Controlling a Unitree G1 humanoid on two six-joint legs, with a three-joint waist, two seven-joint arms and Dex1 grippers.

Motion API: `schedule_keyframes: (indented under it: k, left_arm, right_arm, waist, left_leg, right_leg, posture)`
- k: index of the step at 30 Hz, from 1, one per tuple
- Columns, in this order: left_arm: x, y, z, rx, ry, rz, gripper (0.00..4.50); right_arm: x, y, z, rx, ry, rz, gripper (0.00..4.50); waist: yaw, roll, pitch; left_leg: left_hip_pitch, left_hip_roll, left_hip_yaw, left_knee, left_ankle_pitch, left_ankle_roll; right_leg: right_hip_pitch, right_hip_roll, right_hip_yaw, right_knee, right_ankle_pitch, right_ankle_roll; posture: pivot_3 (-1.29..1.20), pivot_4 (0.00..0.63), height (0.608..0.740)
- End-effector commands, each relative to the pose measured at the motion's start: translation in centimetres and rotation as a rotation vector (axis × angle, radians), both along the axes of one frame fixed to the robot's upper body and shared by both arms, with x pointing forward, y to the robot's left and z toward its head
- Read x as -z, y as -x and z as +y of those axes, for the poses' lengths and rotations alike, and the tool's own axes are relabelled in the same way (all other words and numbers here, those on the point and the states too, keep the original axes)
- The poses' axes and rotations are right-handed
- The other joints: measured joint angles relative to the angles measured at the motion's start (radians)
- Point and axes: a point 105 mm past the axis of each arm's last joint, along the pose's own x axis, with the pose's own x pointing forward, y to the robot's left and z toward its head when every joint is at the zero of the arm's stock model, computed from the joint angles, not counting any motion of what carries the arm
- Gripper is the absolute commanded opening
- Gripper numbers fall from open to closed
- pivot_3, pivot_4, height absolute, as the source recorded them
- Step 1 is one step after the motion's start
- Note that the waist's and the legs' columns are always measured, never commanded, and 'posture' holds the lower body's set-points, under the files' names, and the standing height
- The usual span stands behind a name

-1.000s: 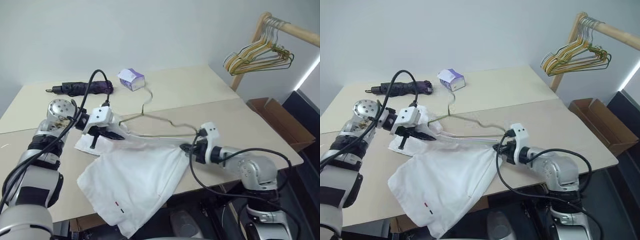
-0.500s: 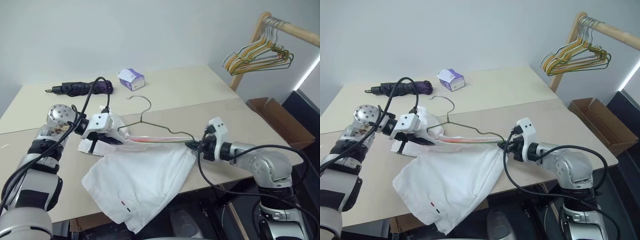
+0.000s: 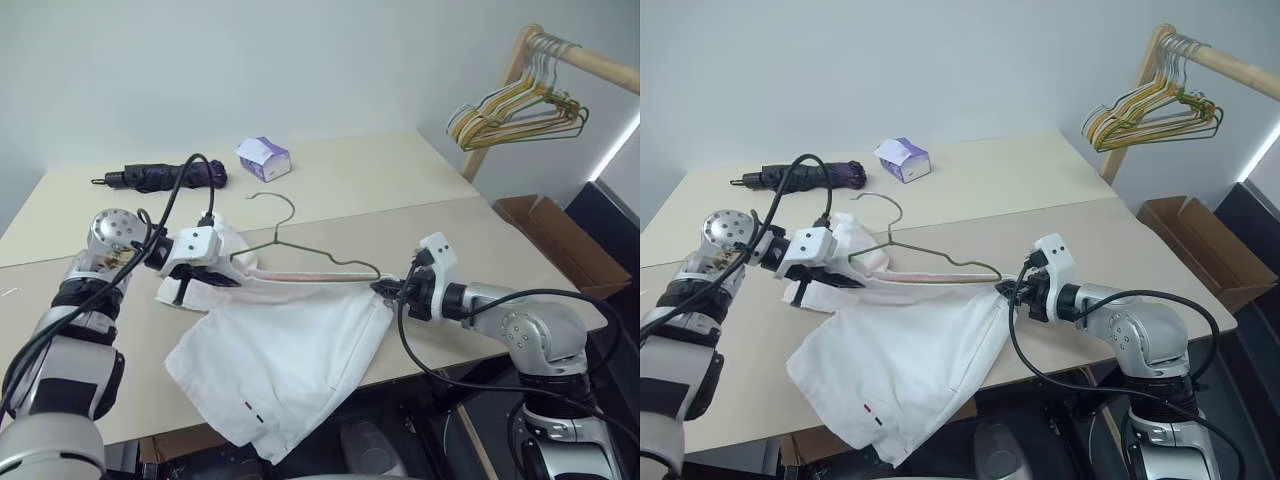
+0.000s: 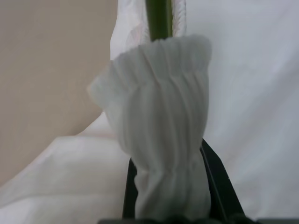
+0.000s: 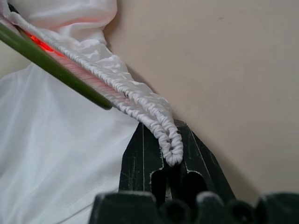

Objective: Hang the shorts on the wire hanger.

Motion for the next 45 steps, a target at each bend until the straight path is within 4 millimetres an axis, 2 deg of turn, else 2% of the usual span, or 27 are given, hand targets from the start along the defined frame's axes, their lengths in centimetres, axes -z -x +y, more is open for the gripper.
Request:
schedule_keyframes:
  k: [1, 4, 9, 19, 25, 31, 39, 42, 44, 45]
  left_arm:
    - [-1.0, -0.5, 2.0, -0.102, 0.01, -0.026, 0.0]
    - [-1.2, -1.1, 1.9, -0.133, 0.025, -0.068, 0.0]
    - [-0.3, -0.2, 2.5, -0.074, -0.06, -0.043, 0.0]
    - [0.7, -0.2, 3.0, -0.037, -0.18, -0.077, 0.0]
    - [1.0, -0.2, 4.0, -0.045, -0.257, -0.082, 0.0]
    - [1.2, -0.6, 3.6, -0.047, -0.268, -0.095, 0.0]
    - [0.9, -1.3, 3.1, -0.04, -0.29, -0.103, 0.0]
    - [0.9, -1.6, 2.4, -0.036, -0.277, -0.108, 0.0]
    - [0.8, -1.8, 1.7, -0.039, -0.245, -0.107, 0.0]
    - [0.8, -1.9, 1.4, -0.039, -0.236, -0.112, 0.0]
  right_arm:
    - [-1.7, -0.9, -2.5, 0.082, 0.043, -0.081, 0.03]
    - [-1.5, -0.8, -2.4, 0.079, 0.045, -0.078, 0.03]
    - [-1.7, -0.8, -2.7, 0.083, 0.053, -0.082, 0.03]
    - [-2.4, -1.0, -3.3, 0.087, 0.082, -0.124, 0.03]
    - [-2.2, -0.6, -3.4, 0.083, 0.087, -0.127, 0.03]
    - [-3.7, 0.2, -1.7, -0.027, 0.122, -0.204, 0.03]
    - [-5.4, 0.4, -0.6, -0.124, 0.169, -0.263, 0.03]
    - [-5.8, 0.9, 0.8, -0.193, 0.181, -0.3, 0.03]
    - [-5.8, 1.2, 1.5, -0.22, 0.175, -0.303, 0.67]
    - [-5.9, 1.3, 1.7, -0.232, 0.172, -0.303, 0.81]
  waist:
    - [0.0, 0.0, 0.0]
    - [-0.001, 0.0, 0.0]
    - [-0.001, 0.0, 0.0]
    - [-0.003, 0.0, 0.0]
    - [-0.004, 0.0, 0.0]
    - [-0.004, 0.0, 0.0]
    - [-0.004, 0.0, 0.0]
    - [-0.005, 0.0, 0.0]
    - [-0.005, 0.0, 0.0]
    - [-0.006, 0.0, 0.0]
  left_leg:
    - [0.0, 0.0, 0.0, 0.0, 0.0, 0.0]
    - [0.0, 0.0, 0.0, 0.0, 0.0, 0.0]
    - [0.0, 0.0, 0.0, 0.0, 0.0, 0.0]
    - [0.0, 0.0, 0.0, 0.0, 0.0, 0.0]
    - [0.0, 0.0, 0.0, 0.0, 0.0, 0.0]
    - [0.0, 0.0, 0.0, 0.0, 0.0, 0.0]
    - [-0.001, 0.0, 0.0, 0.0, 0.0, 0.0]
    - [0.0, 0.0, 0.0, 0.0, 0.0, 0.0]
    - [0.0, 0.0, 0.0, 0.0, 0.0, 0.0]
    - [0.0, 0.0, 0.0, 0.0, 0.0, 0.0]
  right_leg:
    - [0.0, 0.0, 0.0, 0.0, 0.0, 0.0]
    - [0.0, 0.0, 0.0, 0.0, 0.0, 0.0]
    - [0.0, 0.0, 0.0, 0.0, 0.0, 0.0]
    - [0.0, 0.0, 0.0, 0.0, 0.0, 0.0]
    - [0.0, 0.0, 0.0, 0.0, 0.0, 0.0]
    - [0.0, 0.0, 0.0, 0.0, 0.0, 0.0]
    - [0.0, 0.0, 0.0, -0.001, 0.0, 0.0]
    - [0.0, 0.0, -0.001, -0.001, 0.0, 0.0]
    - [0.0, 0.0, -0.001, -0.001, 0.0, 0.0]
    - [0.0, 0.0, 0.0, -0.001, 0.0, 0.001]
  posture:
    - [-0.33, 0.0, 0.74]
    - [-0.34, 0.0, 0.74]
    - [-0.34, 0.0, 0.74]
    - [-0.35, 0.0, 0.74]
    - [-0.35, 0.0, 0.74]
    - [-0.35, 0.0, 0.74]
    - [-0.35, 0.0, 0.74]
    - [-0.34, 0.0, 0.74]
    - [-0.34, 0.0, 0.74]
    - [-0.34, 0.0, 0.74]
